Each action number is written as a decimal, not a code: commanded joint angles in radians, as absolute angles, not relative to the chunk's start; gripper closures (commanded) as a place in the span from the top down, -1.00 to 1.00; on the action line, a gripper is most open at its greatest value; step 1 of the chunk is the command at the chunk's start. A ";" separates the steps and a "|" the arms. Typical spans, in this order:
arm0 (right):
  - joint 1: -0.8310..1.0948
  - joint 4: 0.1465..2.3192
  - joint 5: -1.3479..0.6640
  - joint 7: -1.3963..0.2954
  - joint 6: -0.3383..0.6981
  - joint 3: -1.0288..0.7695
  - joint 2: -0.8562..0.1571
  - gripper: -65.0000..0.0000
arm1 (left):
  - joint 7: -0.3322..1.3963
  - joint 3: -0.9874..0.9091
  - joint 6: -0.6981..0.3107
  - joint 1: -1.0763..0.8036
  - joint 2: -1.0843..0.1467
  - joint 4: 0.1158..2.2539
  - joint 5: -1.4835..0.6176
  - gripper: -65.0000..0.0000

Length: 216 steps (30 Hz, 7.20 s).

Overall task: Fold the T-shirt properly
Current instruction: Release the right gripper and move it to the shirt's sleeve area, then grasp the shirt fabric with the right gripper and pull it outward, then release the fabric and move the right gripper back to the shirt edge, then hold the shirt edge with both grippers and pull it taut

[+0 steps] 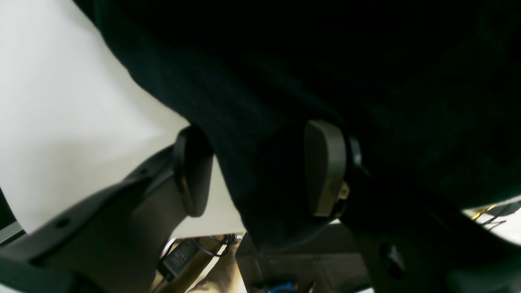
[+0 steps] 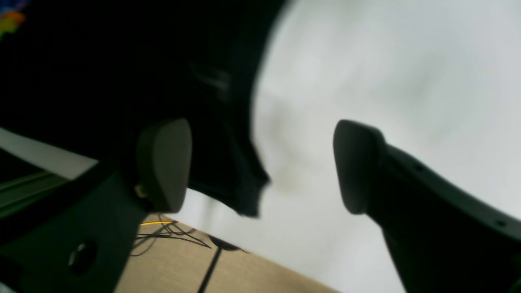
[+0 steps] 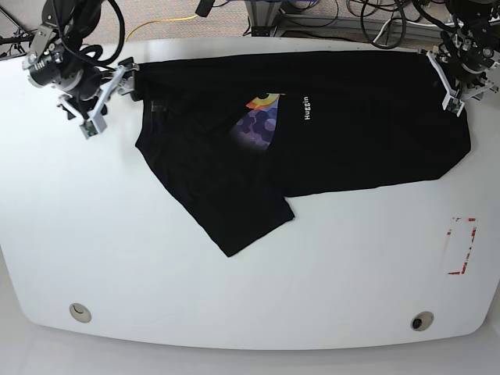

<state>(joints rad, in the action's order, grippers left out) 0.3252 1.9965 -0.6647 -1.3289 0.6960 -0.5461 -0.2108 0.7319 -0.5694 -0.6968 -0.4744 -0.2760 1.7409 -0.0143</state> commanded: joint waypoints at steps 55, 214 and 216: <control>0.101 1.647 -0.644 -1.110 0.698 -0.044 -0.213 0.25 | 0.731 -0.568 -0.698 -0.455 -0.292 1.785 -0.008 0.02; 0.292 1.814 -0.427 -1.101 0.698 -0.487 -0.189 -0.34 | 0.731 -0.697 -0.698 -0.417 -0.360 1.483 -0.412 0.03; 0.295 1.816 -0.430 -1.102 0.698 -0.487 -0.193 -0.67 | 0.731 -0.697 -0.698 -0.418 -0.378 1.472 -0.409 0.02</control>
